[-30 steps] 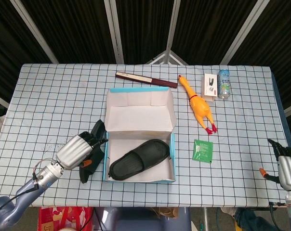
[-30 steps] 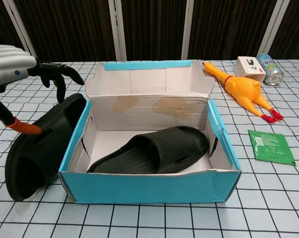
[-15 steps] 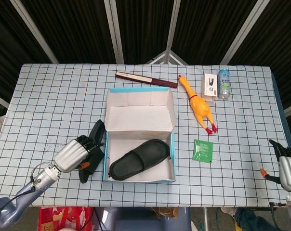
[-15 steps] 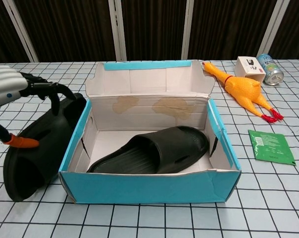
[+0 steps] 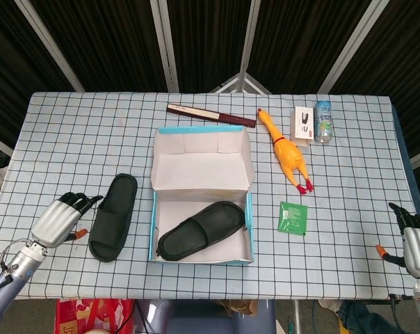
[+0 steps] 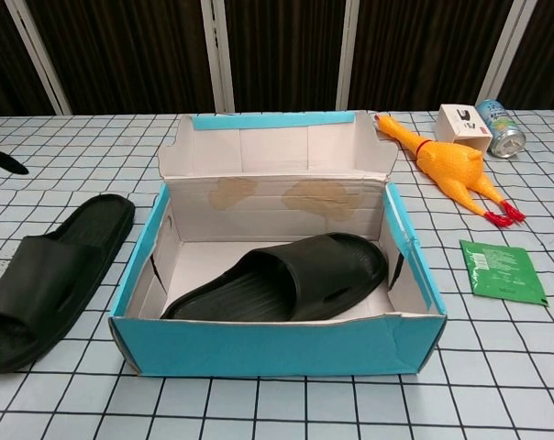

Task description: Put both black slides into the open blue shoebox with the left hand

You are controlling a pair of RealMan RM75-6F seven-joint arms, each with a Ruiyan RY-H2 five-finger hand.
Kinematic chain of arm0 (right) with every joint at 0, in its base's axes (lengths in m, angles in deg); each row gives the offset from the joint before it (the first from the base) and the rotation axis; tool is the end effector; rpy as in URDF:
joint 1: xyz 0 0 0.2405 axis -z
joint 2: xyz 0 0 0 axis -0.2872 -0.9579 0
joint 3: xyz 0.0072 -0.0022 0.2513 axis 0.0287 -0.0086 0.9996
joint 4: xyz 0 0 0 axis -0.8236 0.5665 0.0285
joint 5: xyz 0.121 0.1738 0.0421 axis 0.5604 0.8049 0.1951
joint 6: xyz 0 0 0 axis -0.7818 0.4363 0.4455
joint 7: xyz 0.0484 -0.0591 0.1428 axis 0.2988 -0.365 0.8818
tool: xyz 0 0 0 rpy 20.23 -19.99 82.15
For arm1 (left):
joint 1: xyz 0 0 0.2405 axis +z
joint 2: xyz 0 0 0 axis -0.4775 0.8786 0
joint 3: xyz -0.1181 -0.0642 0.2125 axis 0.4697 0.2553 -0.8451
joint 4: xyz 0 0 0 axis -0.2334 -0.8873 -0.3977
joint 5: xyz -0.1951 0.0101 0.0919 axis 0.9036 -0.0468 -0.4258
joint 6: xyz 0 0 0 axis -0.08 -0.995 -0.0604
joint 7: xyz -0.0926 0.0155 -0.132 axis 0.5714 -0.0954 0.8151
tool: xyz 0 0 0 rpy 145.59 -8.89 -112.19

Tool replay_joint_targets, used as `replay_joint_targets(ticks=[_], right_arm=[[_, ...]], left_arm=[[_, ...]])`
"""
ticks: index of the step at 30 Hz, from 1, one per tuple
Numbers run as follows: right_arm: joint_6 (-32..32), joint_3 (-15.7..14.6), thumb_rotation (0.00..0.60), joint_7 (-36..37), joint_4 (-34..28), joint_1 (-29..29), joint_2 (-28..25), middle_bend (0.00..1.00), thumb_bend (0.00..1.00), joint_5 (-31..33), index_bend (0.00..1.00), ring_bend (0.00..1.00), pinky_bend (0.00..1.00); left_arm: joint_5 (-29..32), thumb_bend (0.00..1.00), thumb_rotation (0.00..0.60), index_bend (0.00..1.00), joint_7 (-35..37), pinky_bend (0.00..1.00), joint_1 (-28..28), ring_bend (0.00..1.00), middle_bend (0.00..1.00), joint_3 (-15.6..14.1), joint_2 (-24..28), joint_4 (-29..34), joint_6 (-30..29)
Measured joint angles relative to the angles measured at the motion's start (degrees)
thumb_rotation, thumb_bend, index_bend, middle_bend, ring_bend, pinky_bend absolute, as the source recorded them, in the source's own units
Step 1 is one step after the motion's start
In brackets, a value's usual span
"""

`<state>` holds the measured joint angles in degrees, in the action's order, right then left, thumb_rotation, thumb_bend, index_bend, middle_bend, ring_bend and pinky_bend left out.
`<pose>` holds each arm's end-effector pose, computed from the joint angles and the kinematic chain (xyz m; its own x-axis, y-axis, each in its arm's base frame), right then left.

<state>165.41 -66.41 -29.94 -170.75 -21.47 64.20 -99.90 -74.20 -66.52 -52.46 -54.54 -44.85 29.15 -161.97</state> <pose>-0.3429 -0.2065 0.1631 0.4191 -0.0784 0.9046 -0.8860 0.1826 0.4263 -0.2826 0.2705 0.0730 0.5897 0.0077 0.8076 0.7132 -0.4740 -0.5164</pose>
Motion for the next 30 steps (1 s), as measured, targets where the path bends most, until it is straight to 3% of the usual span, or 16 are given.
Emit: replay_joint_targets(ticks=[3, 12, 25, 28, 30], right_arm=[[-0.2, -0.1, 0.6, 0.0, -0.4, -0.1, -0.1, 0.19, 0.23, 0.0, 0.13, 0.24, 0.15], [-0.8, -0.1, 0.6, 0.2, -0.3, -0.3, -0.2, 0.19, 0.23, 0.1, 0.13, 0.24, 0.15], [-0.9, -0.3, 0.6, -0.3, -0.5, -0.6, -0.1, 0.19, 0.23, -0.4, 0.13, 0.24, 0.15], [-1.2, -0.3, 0.6, -0.5, -0.6, -0.7, -0.1, 0.19, 0.23, -0.2, 0.13, 0.24, 0.15], [-1.3, -0.2, 0.6, -0.5, -0.5, -0.8, -0.1, 0.19, 0.23, -0.1, 0.13, 0.24, 0.15]], left_arm=[[-0.6, 0.14, 0.545, 0.12, 1.7, 0.28, 0.0, 0.21, 0.27, 0.8, 0.3, -0.5, -1.3], [-1.7, 0.11, 0.198, 0.07, -2.2, 0.27, -2.6, 0.17, 0.19, 0.9, 2.5, 5.0, 4.7], [-1.0, 0.11, 0.151, 0.04, -11.4, 0.26, -3.9, 0.12, 0.17, 0.1, 5.1, 10.6, 11.9], [-1.9, 0.16, 0.192, 0.02, -12.3, 0.26, -4.5, 0.11, 0.17, 0.0, 6.2, 10.8, 12.4], [-2.3, 0.2, 0.268, 0.01, -13.1, 0.26, -4.9, 0.11, 0.17, 0.0, 7.1, 11.0, 12.7]])
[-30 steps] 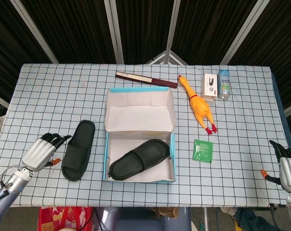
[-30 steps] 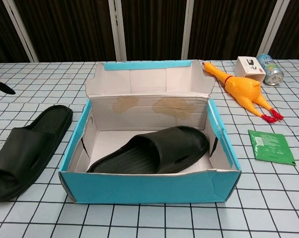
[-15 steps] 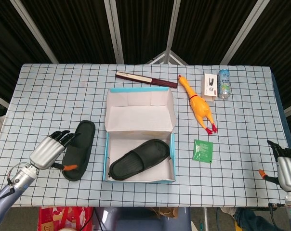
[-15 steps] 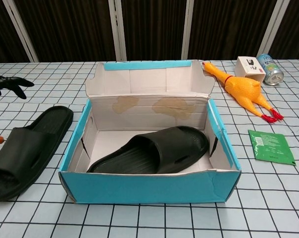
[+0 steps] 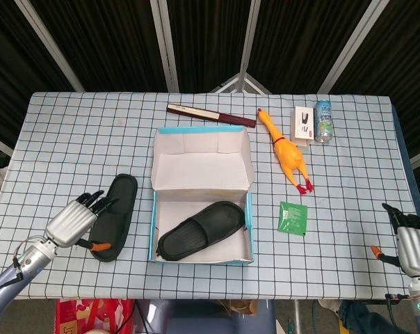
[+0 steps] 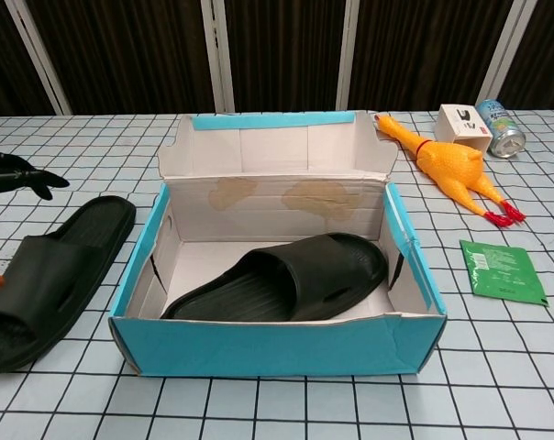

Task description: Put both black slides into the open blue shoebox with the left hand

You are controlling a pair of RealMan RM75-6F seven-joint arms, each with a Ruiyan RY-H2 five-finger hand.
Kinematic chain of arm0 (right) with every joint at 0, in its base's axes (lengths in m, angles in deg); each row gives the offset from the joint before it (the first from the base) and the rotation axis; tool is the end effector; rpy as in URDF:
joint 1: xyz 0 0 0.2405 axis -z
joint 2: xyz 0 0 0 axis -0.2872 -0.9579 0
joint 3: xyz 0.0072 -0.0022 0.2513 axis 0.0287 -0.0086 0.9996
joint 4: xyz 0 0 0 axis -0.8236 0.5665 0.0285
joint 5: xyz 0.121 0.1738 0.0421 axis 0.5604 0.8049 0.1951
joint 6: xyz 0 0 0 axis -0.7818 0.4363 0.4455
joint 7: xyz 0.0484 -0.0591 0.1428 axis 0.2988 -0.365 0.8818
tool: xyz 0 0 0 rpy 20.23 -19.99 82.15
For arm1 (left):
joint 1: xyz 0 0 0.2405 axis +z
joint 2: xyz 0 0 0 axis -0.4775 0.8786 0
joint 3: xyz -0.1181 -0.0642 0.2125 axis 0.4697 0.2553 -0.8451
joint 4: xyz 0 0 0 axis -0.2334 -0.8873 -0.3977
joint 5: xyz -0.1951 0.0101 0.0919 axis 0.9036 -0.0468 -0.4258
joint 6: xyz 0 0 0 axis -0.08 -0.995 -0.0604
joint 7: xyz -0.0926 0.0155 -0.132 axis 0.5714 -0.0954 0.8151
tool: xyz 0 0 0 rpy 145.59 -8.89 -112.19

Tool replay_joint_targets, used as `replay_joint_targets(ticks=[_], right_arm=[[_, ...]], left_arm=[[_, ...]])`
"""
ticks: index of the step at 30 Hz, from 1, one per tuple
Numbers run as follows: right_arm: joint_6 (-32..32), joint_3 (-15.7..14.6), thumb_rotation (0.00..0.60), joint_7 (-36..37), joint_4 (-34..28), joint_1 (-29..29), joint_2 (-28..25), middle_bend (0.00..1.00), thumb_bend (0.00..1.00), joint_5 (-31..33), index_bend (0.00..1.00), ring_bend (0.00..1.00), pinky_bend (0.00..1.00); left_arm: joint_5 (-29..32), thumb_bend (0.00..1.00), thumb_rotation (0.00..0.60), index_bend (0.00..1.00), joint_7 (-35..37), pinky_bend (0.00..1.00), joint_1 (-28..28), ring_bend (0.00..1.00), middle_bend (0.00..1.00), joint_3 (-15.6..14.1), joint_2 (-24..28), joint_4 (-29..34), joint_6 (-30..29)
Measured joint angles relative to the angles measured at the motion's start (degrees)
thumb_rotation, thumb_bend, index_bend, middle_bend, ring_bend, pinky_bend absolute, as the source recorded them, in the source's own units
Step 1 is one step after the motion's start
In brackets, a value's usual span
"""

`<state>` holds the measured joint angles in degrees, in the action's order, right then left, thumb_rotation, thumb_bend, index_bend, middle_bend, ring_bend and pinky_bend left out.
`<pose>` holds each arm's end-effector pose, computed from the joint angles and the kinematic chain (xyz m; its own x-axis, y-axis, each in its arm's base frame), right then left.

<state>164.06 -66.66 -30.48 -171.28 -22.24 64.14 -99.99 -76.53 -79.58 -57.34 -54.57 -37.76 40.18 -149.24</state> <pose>-0.3399 -0.2097 0.1578 0.4172 -0.1025 0.9030 -0.8879 0.1661 0.4291 -0.2581 0.2765 0.0643 0.7742 0.0417 0.6315 0.5319 -0.5836 -0.6136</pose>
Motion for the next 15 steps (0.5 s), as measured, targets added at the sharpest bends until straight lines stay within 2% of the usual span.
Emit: replay_joint_targets(ticks=[2, 5, 7, 15], right_arm=[[0.0, 0.0, 0.6, 0.0, 0.0, 0.0, 0.0, 0.19, 0.23, 0.0, 0.13, 0.24, 0.15], [-0.1, 0.0, 0.6, 0.0, 0.1, -0.1, 0.0, 0.19, 0.23, 0.1, 0.13, 0.24, 0.15], [-0.1, 0.0, 0.6, 0.0, 0.1, -0.1, 0.1, 0.19, 0.23, 0.0, 0.13, 0.24, 0.15], [-0.3, -0.1, 0.6, -0.3, 0.0, -0.3, 0.2, 0.19, 0.23, -0.1, 0.13, 0.24, 0.15]], left_arm=[[-0.8, 0.22, 0.371, 0.0, -0.9, 0.25, -0.4, 0.11, 0.17, -0.1, 1.1, 0.4, 0.1], [-2.0, 0.23, 0.472, 0.0, -1.7, 0.25, -0.6, 0.1, 0.17, -0.1, 2.2, 0.9, -0.2], [-2.4, 0.23, 0.513, 0.0, -2.3, 0.25, -0.7, 0.1, 0.17, -0.1, 2.4, 1.0, -0.2], [-3.2, 0.23, 0.534, 0.0, -5.2, 0.25, -1.1, 0.1, 0.17, -0.4, 1.7, 0.9, 1.6]])
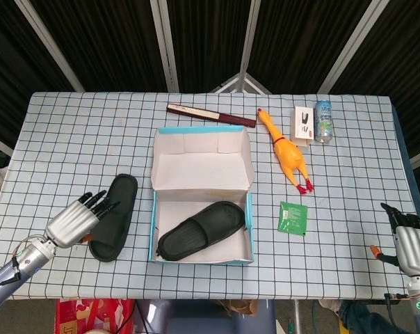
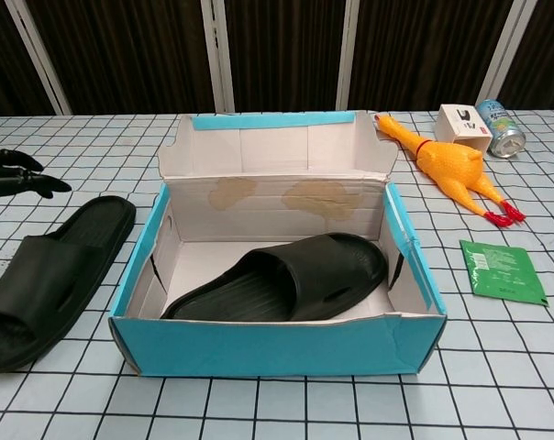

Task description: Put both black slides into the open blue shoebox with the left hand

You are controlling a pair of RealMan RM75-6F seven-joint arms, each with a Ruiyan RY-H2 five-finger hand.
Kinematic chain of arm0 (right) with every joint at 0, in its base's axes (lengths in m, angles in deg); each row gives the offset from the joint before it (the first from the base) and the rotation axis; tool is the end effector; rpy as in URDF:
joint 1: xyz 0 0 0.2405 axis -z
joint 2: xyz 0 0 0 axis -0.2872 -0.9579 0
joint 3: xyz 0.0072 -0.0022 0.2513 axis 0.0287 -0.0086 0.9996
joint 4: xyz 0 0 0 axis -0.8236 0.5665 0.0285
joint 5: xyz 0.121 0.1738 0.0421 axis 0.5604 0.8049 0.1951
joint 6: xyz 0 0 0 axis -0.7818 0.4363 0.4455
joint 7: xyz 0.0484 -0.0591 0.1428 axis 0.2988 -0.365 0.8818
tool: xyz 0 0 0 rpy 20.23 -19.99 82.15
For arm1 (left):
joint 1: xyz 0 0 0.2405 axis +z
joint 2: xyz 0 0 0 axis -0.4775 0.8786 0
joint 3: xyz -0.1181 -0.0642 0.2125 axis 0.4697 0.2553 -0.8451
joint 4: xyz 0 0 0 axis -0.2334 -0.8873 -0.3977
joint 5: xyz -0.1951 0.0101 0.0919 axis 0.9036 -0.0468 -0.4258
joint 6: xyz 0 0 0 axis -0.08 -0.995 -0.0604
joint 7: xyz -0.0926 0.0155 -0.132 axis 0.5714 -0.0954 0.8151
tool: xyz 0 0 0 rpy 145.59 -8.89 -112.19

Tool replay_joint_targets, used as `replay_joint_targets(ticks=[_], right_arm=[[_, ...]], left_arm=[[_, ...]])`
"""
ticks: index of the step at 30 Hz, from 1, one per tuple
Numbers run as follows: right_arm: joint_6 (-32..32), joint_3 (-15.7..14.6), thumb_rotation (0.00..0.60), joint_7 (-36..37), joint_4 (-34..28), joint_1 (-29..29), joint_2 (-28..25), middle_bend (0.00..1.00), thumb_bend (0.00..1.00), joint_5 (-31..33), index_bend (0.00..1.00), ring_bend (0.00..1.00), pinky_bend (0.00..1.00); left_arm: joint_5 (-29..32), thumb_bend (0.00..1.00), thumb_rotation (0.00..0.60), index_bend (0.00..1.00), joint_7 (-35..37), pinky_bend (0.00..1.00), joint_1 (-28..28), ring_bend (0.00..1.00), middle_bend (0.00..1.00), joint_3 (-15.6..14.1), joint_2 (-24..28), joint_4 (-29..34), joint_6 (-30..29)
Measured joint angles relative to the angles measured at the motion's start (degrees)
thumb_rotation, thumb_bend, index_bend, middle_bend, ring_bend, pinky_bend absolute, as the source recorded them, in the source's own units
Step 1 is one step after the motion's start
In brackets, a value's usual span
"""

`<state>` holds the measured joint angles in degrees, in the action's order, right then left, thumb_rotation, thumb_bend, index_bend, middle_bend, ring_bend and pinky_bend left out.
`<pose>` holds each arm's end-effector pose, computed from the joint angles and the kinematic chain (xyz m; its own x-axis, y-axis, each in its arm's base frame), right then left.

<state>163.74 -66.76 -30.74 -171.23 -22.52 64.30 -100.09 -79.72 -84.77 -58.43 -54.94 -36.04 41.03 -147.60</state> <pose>-0.3391 -0.2109 0.1557 0.4194 -0.1085 0.9013 -0.8876 0.1593 0.4322 -0.2531 0.2749 0.0652 0.8412 -0.0275 0.5400 0.4025 -0.6349 -0.6594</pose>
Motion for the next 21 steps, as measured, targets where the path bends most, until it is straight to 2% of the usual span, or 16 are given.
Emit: replay_joint_targets(ticks=[4, 9, 11, 21], right_arm=[[-0.4, 0.0, 0.6, 0.0, 0.1, -0.2, 0.0, 0.19, 0.23, 0.0, 0.13, 0.24, 0.15], [-0.4, 0.0, 0.6, 0.2, 0.2, -0.2, 0.0, 0.19, 0.23, 0.2, 0.13, 0.24, 0.15], [-0.3, 0.0, 0.6, 0.3, 0.1, -0.2, 0.0, 0.19, 0.23, 0.0, 0.13, 0.24, 0.15], [-0.3, -0.2, 0.6, 0.5, 0.1, -0.2, -0.1, 0.19, 0.23, -0.2, 0.13, 0.24, 0.15]], left_arm=[[1.0, 0.23, 0.508, 0.0, -0.2, 0.25, 0.5, 0.1, 0.16, -0.2, -0.6, 0.1, 0.9], [1.9, 0.23, 0.368, 0.0, -0.8, 0.25, 1.6, 0.1, 0.17, -0.5, -1.1, 0.7, 1.0], [2.1, 0.23, 0.341, 0.0, -1.7, 0.25, 2.0, 0.1, 0.16, -0.4, -1.5, 0.8, 0.7], [5.1, 0.22, 0.324, 0.0, -3.7, 0.25, 3.4, 0.1, 0.16, 0.3, -4.3, 0.0, 2.1]])
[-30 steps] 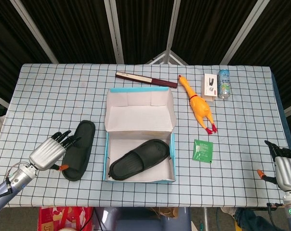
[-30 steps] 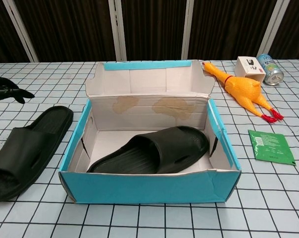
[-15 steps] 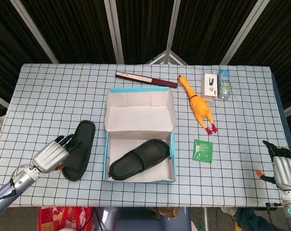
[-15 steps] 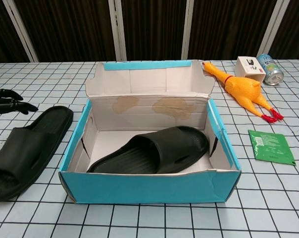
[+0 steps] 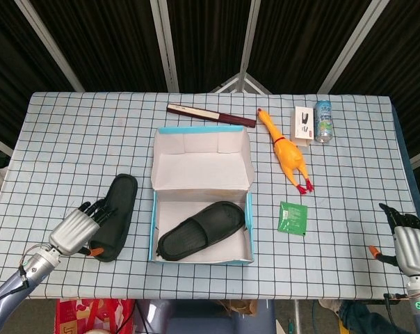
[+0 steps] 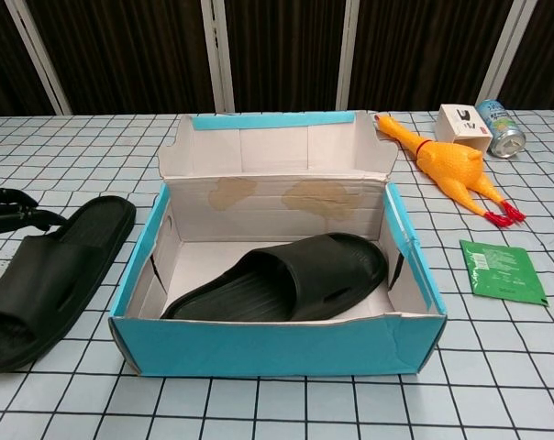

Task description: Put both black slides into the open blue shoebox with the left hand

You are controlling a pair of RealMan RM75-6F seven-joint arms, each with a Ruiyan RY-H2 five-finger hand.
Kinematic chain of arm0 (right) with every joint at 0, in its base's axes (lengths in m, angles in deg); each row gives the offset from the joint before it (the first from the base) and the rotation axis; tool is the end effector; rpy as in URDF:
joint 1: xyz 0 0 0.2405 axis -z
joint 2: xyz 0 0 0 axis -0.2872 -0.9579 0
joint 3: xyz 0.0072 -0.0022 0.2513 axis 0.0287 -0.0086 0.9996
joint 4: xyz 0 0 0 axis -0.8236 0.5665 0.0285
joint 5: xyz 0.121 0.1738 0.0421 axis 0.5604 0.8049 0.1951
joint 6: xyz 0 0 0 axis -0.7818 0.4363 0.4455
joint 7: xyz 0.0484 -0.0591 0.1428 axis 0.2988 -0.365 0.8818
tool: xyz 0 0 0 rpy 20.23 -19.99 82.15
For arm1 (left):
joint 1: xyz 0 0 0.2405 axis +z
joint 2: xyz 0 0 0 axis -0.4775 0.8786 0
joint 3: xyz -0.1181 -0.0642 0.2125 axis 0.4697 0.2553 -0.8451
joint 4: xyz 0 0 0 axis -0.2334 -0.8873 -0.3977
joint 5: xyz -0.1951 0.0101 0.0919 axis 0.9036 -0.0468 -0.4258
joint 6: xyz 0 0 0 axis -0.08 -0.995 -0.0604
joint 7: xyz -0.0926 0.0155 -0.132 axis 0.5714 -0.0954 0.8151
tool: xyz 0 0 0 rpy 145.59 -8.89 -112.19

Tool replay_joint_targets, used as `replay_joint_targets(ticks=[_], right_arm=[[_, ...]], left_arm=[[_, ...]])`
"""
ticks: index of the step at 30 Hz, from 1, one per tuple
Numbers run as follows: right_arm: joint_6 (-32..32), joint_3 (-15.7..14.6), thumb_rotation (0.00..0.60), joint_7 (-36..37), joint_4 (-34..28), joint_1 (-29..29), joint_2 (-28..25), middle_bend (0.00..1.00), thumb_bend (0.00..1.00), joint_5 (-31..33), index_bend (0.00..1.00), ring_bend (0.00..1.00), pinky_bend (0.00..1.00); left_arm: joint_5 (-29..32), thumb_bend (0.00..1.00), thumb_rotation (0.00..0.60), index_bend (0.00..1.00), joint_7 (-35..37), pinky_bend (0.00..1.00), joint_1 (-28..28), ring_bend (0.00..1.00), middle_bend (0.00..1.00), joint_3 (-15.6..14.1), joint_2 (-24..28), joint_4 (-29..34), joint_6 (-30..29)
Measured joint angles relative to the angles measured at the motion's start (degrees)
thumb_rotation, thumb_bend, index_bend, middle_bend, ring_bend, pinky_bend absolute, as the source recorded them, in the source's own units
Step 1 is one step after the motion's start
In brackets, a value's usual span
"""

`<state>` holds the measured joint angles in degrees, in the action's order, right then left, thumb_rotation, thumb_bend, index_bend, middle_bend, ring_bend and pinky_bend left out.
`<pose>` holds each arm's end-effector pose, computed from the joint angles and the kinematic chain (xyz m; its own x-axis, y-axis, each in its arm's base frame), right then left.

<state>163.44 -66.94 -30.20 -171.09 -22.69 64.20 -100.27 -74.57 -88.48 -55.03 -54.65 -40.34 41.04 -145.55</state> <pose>-0.3394 -0.2112 0.1553 0.4149 -0.1136 0.9028 -0.8901 0.1549 0.4286 -0.2686 0.2604 0.0409 0.8345 0.0676 0.5469 0.4798 -0.5773 -0.6607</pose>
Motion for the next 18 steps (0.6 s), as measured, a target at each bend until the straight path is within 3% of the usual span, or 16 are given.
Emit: replay_joint_targets(ticks=[11, 18], right_arm=[[-0.1, 0.0, 0.6, -0.2, -0.1, -0.1, 0.0, 0.19, 0.23, 0.2, 0.13, 0.24, 0.15], [-0.1, 0.0, 0.6, -0.2, -0.2, 0.0, -0.1, 0.19, 0.23, 0.4, 0.13, 0.24, 0.15]], left_arm=[[0.2, 0.24, 0.316, 0.07, 1.3, 0.25, -0.4, 0.1, 0.19, 1.0, -1.4, -2.0, -0.1], [0.6, 0.24, 0.317, 0.05, 2.5, 0.25, 0.0, 0.1, 0.19, 0.9, -1.5, -2.4, -0.1]])
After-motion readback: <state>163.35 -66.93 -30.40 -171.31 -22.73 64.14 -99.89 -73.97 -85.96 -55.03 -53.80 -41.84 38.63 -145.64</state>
